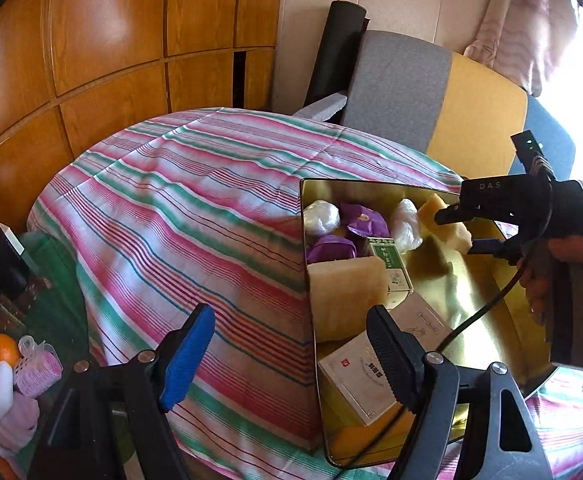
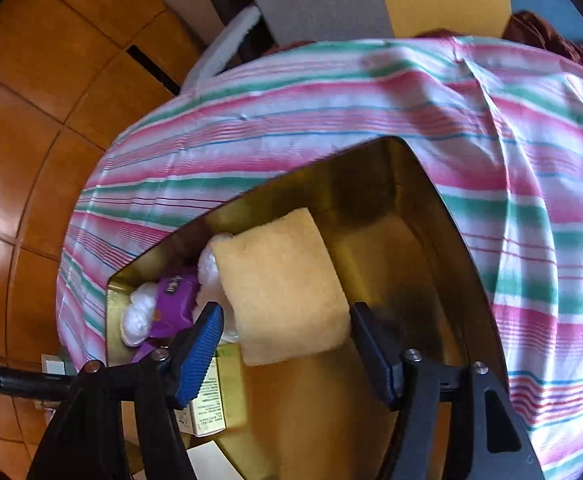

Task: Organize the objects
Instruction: 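Open the right gripper to release the sponge cake in the tray, then move both tools back toward the remaining snacks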

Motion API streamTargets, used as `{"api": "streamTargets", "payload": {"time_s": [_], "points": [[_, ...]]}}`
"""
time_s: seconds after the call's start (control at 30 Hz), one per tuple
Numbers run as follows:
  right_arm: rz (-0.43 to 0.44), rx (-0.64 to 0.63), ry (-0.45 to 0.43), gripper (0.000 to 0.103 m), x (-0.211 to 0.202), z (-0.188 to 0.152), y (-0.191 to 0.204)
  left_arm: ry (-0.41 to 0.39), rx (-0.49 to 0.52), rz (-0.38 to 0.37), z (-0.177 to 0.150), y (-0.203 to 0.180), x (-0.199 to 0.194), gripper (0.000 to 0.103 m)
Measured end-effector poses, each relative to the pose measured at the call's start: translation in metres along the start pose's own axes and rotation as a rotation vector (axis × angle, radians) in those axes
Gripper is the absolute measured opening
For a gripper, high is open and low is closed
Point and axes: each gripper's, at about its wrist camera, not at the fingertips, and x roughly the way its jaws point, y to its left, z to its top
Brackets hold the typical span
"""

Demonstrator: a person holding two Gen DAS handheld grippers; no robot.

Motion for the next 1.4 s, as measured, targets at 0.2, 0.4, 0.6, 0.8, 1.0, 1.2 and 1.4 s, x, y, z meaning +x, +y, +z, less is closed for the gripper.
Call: {"api": "streamTargets", "payload": {"time_s": [0.2,0.4,0.6,0.8,1.0,1.2,1.4], "points": [[0.007,-0.057,-0.074,0.070,-0.031,-0.011,-0.003,-0.012,0.008,0.002,0.000,-0.003,-0.003,0.079],[-0.029,-0.164,-0.126,0.070,-0.070,-0.043,-0.010,-0.036,0.034,-0.003,-0.001,-0.012,-0.013,0.080],[-0.077,-0.322,-0.183,0.070,-0.115,-0.084,-0.025,-0.062,0.073,-0.021,-0.003,-0.026,-0.026,0.080],[-0.168,-0.370,-0.199,0.070,-0.153,-0.120,-0.065,-0.074,0.100,-0.034,-0.004,-0.038,-0.034,0.081],[-0.263,-0.243,-0.223,0.070,-0.181,-0.134,-0.132,-0.070,0.151,-0.057,-0.011,-0.057,-0.040,0.081],[-0.358,-0.138,-0.257,0.070,-0.206,-0.144,-0.192,-0.073,0.201,-0.069,-0.014,-0.079,-0.042,0.082],[-0.518,0.029,-0.337,0.070,-0.232,-0.149,-0.252,-0.071,0.261,-0.095,-0.014,-0.106,-0.042,0.082]]}}
